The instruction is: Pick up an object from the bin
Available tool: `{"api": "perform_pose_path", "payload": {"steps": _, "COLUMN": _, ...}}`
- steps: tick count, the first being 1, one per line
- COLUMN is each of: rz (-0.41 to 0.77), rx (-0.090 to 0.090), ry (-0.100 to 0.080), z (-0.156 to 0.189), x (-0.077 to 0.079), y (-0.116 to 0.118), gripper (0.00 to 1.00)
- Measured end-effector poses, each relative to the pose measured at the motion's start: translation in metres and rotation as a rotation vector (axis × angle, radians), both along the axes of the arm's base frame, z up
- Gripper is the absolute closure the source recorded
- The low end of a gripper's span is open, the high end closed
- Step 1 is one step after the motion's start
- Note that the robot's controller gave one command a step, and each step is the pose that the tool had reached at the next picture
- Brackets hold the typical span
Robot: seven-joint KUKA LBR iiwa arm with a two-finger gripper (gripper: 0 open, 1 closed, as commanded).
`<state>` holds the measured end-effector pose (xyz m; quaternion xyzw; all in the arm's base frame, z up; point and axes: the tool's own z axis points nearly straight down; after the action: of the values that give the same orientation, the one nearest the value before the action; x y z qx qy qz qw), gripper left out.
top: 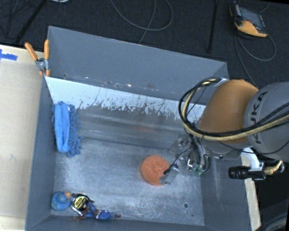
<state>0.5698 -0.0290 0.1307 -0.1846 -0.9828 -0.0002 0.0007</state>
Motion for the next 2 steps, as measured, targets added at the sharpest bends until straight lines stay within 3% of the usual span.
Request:
{"api": "perform_pose_path", "payload": {"steps": 1, "rz": 0.028, "rx": 0.000, "ry": 0.002, "z": 0.002, "x": -0.013, "y": 0.002, "gripper": 0.00}}
{"api": "perform_pose_path", "payload": {"steps": 2, "rz": -0.100, "rx": 0.000, "ry": -0.003, "z": -0.058, "x": -0.010, "y": 0.014, "gripper": 0.00}}
